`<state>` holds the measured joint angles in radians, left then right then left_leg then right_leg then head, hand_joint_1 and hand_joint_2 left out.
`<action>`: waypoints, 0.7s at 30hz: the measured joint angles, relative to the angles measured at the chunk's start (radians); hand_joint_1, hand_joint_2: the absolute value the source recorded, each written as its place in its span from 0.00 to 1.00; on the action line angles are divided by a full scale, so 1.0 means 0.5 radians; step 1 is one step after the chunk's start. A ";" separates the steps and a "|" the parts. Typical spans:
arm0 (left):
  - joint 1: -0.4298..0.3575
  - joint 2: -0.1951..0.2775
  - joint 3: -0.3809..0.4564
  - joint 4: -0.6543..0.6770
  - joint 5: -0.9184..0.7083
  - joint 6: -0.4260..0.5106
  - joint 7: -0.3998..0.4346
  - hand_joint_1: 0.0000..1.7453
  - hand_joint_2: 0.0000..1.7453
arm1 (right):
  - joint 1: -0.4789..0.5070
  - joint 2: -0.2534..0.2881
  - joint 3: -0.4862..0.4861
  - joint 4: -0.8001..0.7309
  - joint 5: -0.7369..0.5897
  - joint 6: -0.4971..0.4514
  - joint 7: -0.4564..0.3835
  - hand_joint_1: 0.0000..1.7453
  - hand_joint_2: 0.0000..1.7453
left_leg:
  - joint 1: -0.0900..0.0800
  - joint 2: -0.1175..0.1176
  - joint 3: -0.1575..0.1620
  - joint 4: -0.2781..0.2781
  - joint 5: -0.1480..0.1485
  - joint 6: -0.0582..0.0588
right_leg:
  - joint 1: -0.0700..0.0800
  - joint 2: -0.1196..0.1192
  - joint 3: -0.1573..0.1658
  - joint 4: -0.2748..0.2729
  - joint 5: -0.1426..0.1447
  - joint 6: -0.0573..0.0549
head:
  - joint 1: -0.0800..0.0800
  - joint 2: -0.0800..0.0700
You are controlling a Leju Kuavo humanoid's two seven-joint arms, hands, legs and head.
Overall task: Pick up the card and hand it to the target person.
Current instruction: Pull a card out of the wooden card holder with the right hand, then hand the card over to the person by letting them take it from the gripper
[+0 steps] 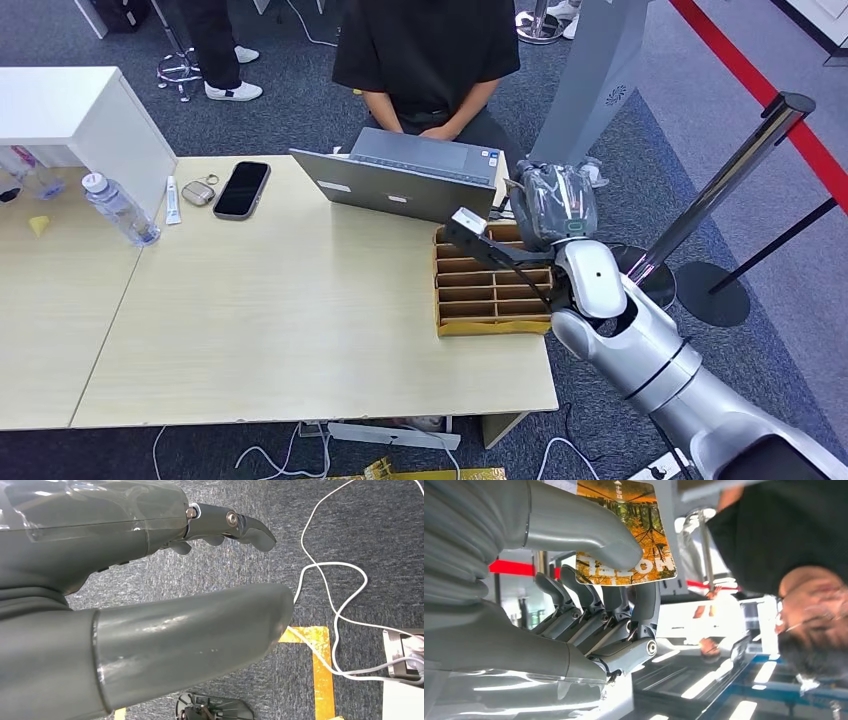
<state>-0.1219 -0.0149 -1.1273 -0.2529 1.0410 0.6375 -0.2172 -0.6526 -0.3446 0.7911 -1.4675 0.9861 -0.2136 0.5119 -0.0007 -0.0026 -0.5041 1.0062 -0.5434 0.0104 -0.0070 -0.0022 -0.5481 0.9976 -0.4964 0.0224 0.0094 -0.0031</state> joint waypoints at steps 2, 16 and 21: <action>0.000 0.000 0.000 0.000 -0.001 0.000 0.000 0.00 0.00 | -0.018 -0.012 -0.021 0.000 -0.011 -0.032 0.004 0.88 1.00 | 0.000 0.000 0.000 0.000 0.000 0.000 | 0.000 0.000 0.000 0.000 0.000 0.000 | 0.000 0.000; -0.006 -0.004 -0.006 0.000 -0.075 -0.013 0.001 0.00 0.00 | -0.328 0.021 -0.059 0.247 -0.206 -0.149 -0.175 0.86 1.00 | 0.000 0.000 -0.001 0.000 0.000 0.000 | 0.000 0.000 0.000 0.001 0.000 0.000 | 0.000 0.000; -0.026 -0.007 -0.012 0.000 -0.099 -0.016 0.021 0.00 0.00 | -0.410 0.107 -0.029 0.476 -0.262 -0.161 -0.253 0.87 1.00 | 0.000 -0.001 -0.002 0.000 0.000 0.000 | 0.000 -0.001 0.000 0.001 0.000 0.000 | 0.000 0.000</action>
<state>-0.1347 -0.0184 -1.1335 -0.2529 0.9914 0.6293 -0.2065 -0.8576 -0.2913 0.7768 -1.2294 0.8551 -0.2939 0.3852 -0.0005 -0.0030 -0.5049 1.0061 -0.5433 0.0104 -0.0070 -0.0027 -0.5480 0.9980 -0.4964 0.0224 0.0095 -0.0031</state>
